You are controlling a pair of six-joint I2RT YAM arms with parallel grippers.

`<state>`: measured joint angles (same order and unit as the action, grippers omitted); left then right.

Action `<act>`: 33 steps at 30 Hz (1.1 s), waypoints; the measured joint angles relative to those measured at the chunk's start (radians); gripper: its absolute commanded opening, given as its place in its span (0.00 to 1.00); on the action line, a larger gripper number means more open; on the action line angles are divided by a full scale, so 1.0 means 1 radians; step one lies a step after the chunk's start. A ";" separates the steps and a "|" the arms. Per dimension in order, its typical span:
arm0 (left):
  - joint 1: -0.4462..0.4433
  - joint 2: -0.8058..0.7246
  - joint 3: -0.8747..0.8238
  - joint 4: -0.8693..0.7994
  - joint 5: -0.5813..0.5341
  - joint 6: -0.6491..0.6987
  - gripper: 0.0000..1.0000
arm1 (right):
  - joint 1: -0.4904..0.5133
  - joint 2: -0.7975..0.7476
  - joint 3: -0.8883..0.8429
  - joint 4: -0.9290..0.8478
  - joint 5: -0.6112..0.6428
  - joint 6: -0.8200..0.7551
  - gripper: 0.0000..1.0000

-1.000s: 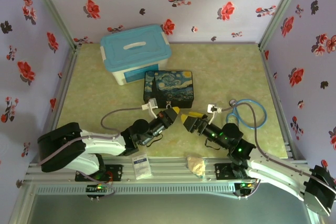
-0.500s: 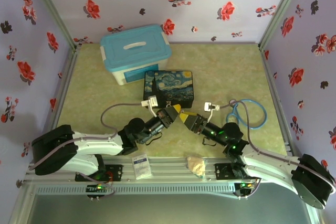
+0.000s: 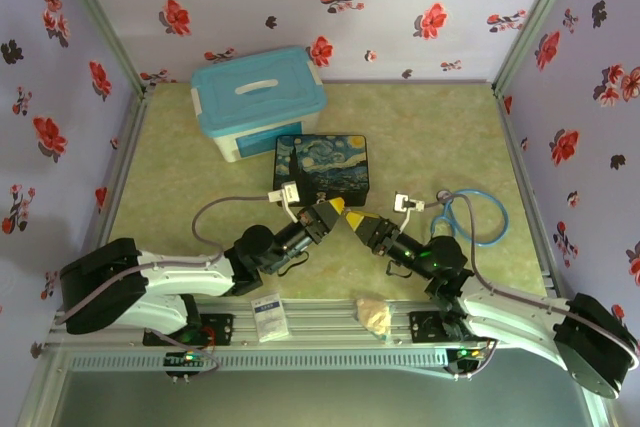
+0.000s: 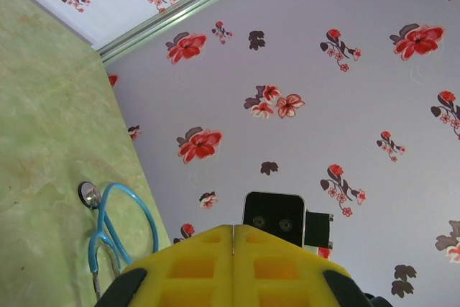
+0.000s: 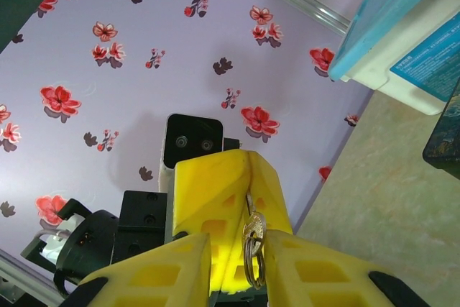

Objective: Unlock the padlock with the key

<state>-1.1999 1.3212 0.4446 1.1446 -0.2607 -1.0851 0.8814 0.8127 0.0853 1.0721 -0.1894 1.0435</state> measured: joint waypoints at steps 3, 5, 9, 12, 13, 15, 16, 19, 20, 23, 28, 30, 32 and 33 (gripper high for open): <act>0.000 0.000 0.000 0.000 0.000 0.000 0.00 | 0.000 0.000 0.000 0.000 0.003 0.000 0.30; 0.000 0.000 0.000 0.000 0.000 0.000 0.00 | 0.000 0.000 0.000 0.000 0.004 -0.002 0.30; 0.000 0.000 0.000 0.000 0.000 -0.001 0.00 | 0.000 0.005 0.000 0.002 0.006 -0.004 0.30; -0.001 0.000 0.000 0.000 0.000 -0.005 0.00 | 0.000 0.036 0.005 0.011 0.006 -0.007 0.28; 0.000 0.000 0.000 0.000 0.000 -0.005 0.00 | 0.000 0.050 0.006 0.018 0.006 -0.007 0.27; 0.000 0.000 0.000 0.000 0.000 -0.005 0.00 | 0.000 0.085 0.008 0.040 0.006 -0.007 0.23; 0.000 0.000 0.000 0.000 0.000 -0.005 0.00 | 0.000 0.098 0.008 0.055 0.005 -0.007 0.22; 0.000 0.001 -0.001 0.000 0.000 -0.007 0.00 | -0.001 0.134 0.010 0.105 0.005 -0.007 0.22; 0.000 0.001 -0.001 0.000 0.000 -0.008 0.00 | -0.001 0.144 0.011 0.119 0.005 -0.006 0.22; 0.000 0.001 -0.003 0.001 0.000 -0.008 0.00 | -0.006 0.162 0.014 0.144 0.001 -0.008 0.13; 0.000 0.001 -0.008 0.015 -0.001 -0.015 0.00 | -0.010 0.164 0.019 0.152 -0.003 -0.005 0.00; 0.000 0.001 -0.010 0.021 -0.003 -0.015 0.00 | -0.011 0.161 0.019 0.150 -0.003 -0.002 0.00; 0.000 0.001 -0.013 0.026 -0.003 -0.016 0.00 | -0.011 0.151 0.019 0.140 -0.003 -0.003 0.00; 0.000 0.001 -0.016 0.029 -0.003 -0.016 0.02 | -0.011 0.145 0.019 0.130 -0.003 -0.004 0.00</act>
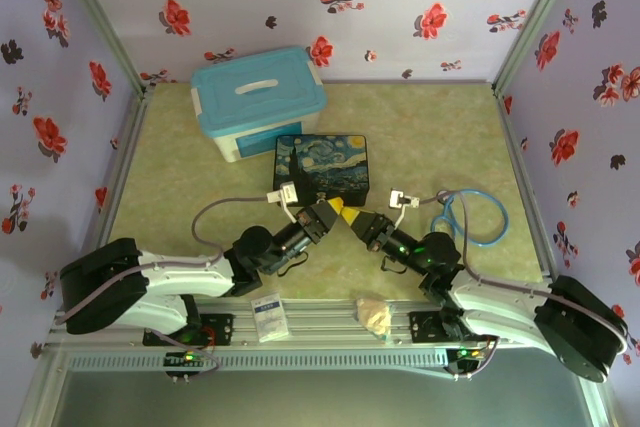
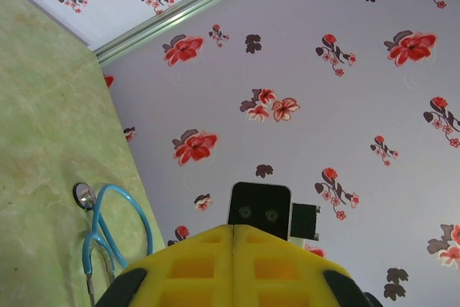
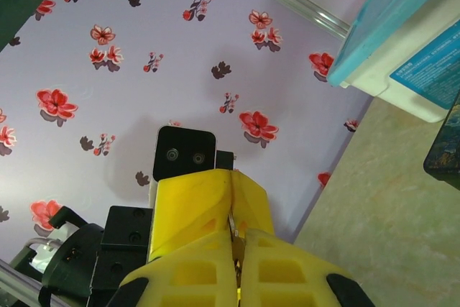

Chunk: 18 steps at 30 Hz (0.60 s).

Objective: Unlock the padlock with the key

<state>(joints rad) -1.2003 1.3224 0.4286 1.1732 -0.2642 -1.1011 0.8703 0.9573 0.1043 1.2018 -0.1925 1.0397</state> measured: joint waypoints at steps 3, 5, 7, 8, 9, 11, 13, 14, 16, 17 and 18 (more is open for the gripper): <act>-0.002 -0.003 -0.011 0.000 -0.003 0.011 0.40 | 0.000 -0.026 0.000 -0.048 -0.001 -0.004 0.00; -0.002 -0.029 -0.026 -0.024 -0.024 0.018 0.56 | -0.004 -0.054 0.000 -0.085 0.017 -0.011 0.00; -0.002 -0.076 -0.040 -0.064 -0.051 0.042 0.74 | -0.006 -0.095 0.000 -0.147 0.037 -0.021 0.00; -0.002 -0.107 -0.043 -0.093 -0.066 0.051 0.78 | -0.006 -0.119 0.000 -0.188 0.049 -0.028 0.00; -0.002 -0.133 -0.043 -0.120 -0.077 0.056 0.79 | -0.006 -0.140 0.000 -0.223 0.059 -0.035 0.00; 0.000 -0.204 -0.042 -0.215 -0.109 0.076 0.79 | -0.006 -0.190 0.000 -0.316 0.085 -0.050 0.00; 0.004 -0.251 -0.027 -0.333 -0.134 0.097 0.82 | -0.006 -0.244 0.002 -0.426 0.117 -0.068 0.00; 0.010 -0.264 -0.005 -0.416 -0.142 0.113 0.84 | -0.006 -0.267 0.004 -0.480 0.136 -0.076 0.00; 0.030 -0.262 0.051 -0.577 -0.143 0.135 0.86 | -0.006 -0.314 0.010 -0.595 0.183 -0.090 0.00; 0.044 -0.254 0.077 -0.641 -0.135 0.146 0.86 | -0.006 -0.336 0.014 -0.658 0.213 -0.093 0.00; 0.065 -0.243 0.098 -0.695 -0.117 0.161 0.85 | -0.006 -0.356 0.018 -0.719 0.241 -0.096 0.00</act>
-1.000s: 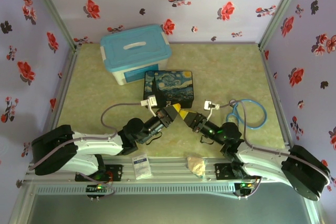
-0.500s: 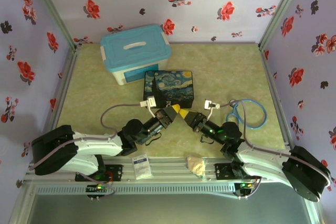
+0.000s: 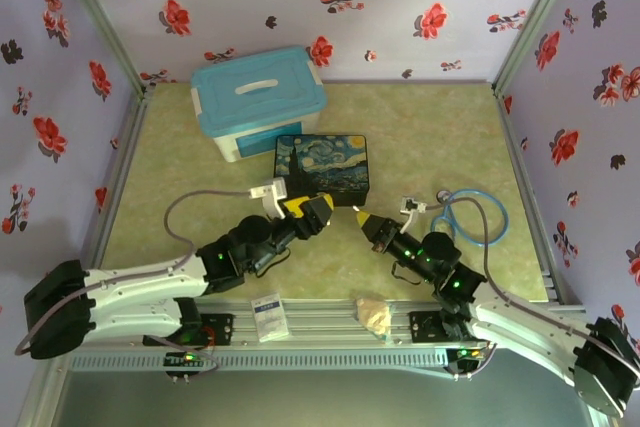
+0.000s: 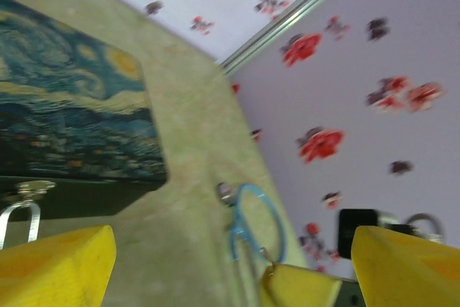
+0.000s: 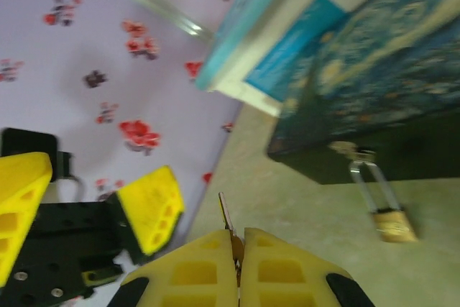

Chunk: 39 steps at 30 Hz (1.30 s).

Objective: Unlock the padlock with the key

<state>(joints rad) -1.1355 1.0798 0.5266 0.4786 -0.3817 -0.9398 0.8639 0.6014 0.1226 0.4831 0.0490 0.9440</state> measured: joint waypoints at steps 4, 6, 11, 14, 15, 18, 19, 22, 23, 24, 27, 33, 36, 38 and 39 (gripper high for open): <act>0.106 0.070 0.003 -0.076 0.113 0.038 0.83 | -0.002 -0.025 0.007 -0.143 0.060 -0.011 0.00; 0.159 0.130 -0.007 -0.095 0.170 0.054 0.82 | -0.003 -0.007 0.014 -0.192 0.064 -0.021 0.00; 0.192 0.285 0.016 -0.139 0.266 0.109 0.77 | -0.003 0.067 0.054 -0.251 0.064 -0.040 0.00; 0.192 0.370 0.028 -0.120 0.313 0.128 0.75 | -0.004 0.105 0.061 -0.250 0.063 -0.047 0.00; 0.192 0.389 0.028 -0.116 0.320 0.131 0.75 | -0.005 0.115 0.061 -0.250 0.062 -0.047 0.00; 0.193 0.441 0.040 -0.117 0.323 0.141 0.74 | -0.005 0.137 0.061 -0.250 0.060 -0.047 0.00; 0.193 0.453 0.045 -0.116 0.323 0.144 0.74 | -0.005 0.139 0.061 -0.250 0.059 -0.047 0.00; 0.193 0.480 0.058 -0.112 0.319 0.163 0.70 | -0.005 0.139 0.061 -0.249 0.059 -0.048 0.00; 0.193 0.490 0.063 -0.112 0.318 0.168 0.69 | -0.005 0.139 0.061 -0.250 0.059 -0.049 0.00; 0.194 0.500 0.069 -0.113 0.317 0.174 0.69 | -0.005 0.139 0.061 -0.250 0.059 -0.051 0.00; 0.194 0.532 0.092 -0.112 0.311 0.190 0.66 | -0.005 0.139 0.061 -0.249 0.059 -0.054 0.00; 0.201 0.599 0.115 -0.083 0.296 0.215 0.52 | -0.005 0.139 0.061 -0.249 0.059 -0.054 0.00; 0.201 0.610 0.127 -0.082 0.296 0.221 0.46 | -0.005 0.139 0.061 -0.249 0.059 -0.054 0.00; 0.201 0.613 0.128 -0.081 0.295 0.225 0.44 | -0.005 0.139 0.060 -0.249 0.059 -0.054 0.00; 0.201 0.615 0.128 -0.081 0.295 0.225 0.44 | -0.005 0.139 0.060 -0.249 0.059 -0.054 0.00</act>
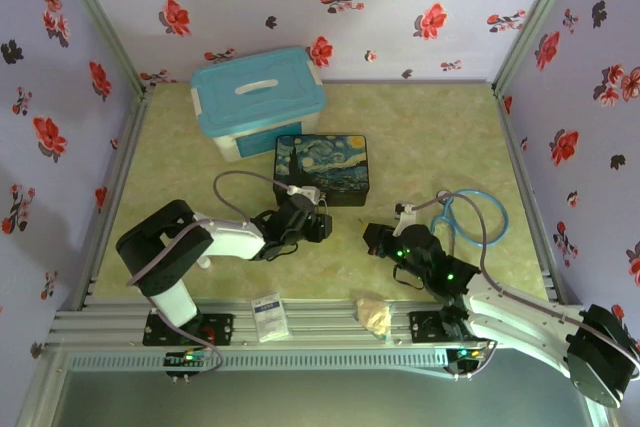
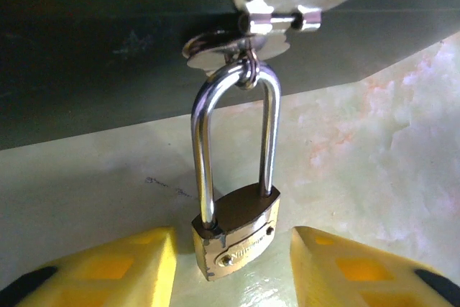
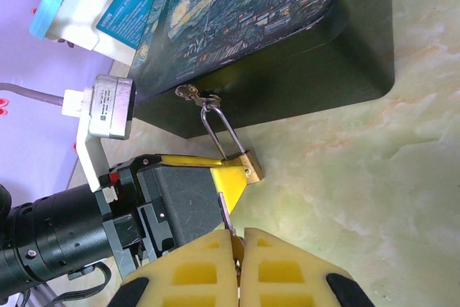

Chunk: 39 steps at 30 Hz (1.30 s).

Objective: Unlock the padlock with the key

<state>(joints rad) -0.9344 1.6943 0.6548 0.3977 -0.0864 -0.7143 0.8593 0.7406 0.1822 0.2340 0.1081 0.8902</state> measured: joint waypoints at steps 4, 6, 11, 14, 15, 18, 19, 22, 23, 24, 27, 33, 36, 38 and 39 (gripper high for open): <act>0.000 0.011 0.001 0.010 -0.004 0.008 0.42 | 0.000 0.000 -0.002 0.000 0.000 0.000 0.00; 0.000 0.015 0.001 0.017 -0.007 0.011 0.42 | 0.000 0.000 -0.002 0.002 0.000 0.000 0.00; 0.002 0.029 0.002 0.045 -0.008 0.012 0.40 | 0.000 0.022 -0.004 0.016 0.000 0.000 0.00; 0.002 0.041 0.008 0.057 -0.010 0.014 0.36 | 0.000 0.037 -0.007 0.031 0.000 0.000 0.00; 0.003 0.044 0.009 0.062 -0.010 0.014 0.35 | 0.000 0.040 -0.008 0.032 0.000 0.000 0.00; 0.004 0.053 0.010 0.076 -0.010 0.013 0.30 | 0.000 0.051 -0.008 0.040 0.000 0.001 0.00; 0.003 0.055 0.010 0.081 -0.010 0.010 0.29 | 0.000 0.053 -0.008 0.045 0.000 0.003 0.00; 0.005 0.057 0.010 0.093 -0.005 -0.010 0.24 | 0.000 0.060 -0.015 0.055 0.002 0.011 0.00; 0.005 0.057 0.010 0.097 -0.002 -0.018 0.22 | 0.000 0.068 -0.018 0.058 0.003 0.018 0.00; 0.005 0.057 0.010 0.100 0.002 -0.029 0.19 | 0.000 0.078 -0.020 0.060 0.006 0.024 0.00; 0.004 0.057 0.008 0.110 0.010 -0.072 0.12 | 0.000 0.142 -0.021 0.075 0.009 0.045 0.00; 0.003 0.040 -0.017 0.136 0.013 -0.160 0.12 | 0.000 0.371 -0.023 0.252 -0.024 0.133 0.00; 0.003 0.020 -0.042 0.151 0.012 -0.210 0.11 | -0.001 0.502 -0.025 0.382 -0.047 0.203 0.00; 0.003 0.011 -0.061 0.174 0.012 -0.252 0.09 | -0.002 0.586 -0.026 0.477 -0.066 0.249 0.00; 0.003 0.010 -0.066 0.183 0.012 -0.270 0.08 | -0.002 0.619 -0.026 0.518 -0.076 0.270 0.00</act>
<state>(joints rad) -0.9314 1.7039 0.5884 0.5808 -0.0742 -0.9840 0.8570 1.3594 0.1558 0.7525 0.0322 1.1599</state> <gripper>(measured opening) 0.139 0.052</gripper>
